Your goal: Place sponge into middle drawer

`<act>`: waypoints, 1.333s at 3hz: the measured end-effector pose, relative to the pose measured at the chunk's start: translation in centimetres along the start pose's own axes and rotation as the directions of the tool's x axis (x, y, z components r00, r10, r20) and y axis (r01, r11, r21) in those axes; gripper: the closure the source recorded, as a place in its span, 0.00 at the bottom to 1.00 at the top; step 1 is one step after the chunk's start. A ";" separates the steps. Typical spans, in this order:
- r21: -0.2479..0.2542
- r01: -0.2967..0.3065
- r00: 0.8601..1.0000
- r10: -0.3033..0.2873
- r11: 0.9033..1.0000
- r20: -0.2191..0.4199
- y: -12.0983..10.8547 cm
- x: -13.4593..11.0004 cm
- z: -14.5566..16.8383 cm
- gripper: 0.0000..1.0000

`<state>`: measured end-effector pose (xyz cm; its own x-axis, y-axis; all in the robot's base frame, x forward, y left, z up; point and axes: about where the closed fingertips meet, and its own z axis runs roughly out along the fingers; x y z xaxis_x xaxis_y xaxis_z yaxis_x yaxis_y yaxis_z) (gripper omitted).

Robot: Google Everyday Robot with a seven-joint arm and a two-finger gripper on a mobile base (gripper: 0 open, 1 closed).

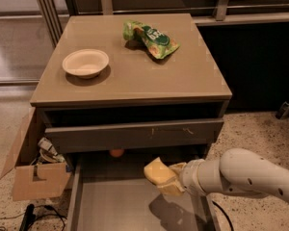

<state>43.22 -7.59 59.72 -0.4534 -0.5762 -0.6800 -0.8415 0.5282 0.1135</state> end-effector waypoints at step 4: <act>-0.036 -0.003 1.000 0.003 0.999 0.007 -1.5 3.8 10.9 1.00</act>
Offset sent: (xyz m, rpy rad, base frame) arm 0.0105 0.0104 -0.0343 0.0052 -0.0033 0.0135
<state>46.00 -3.75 49.04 -0.4541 -0.5698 -0.6849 -0.8500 0.5074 0.1415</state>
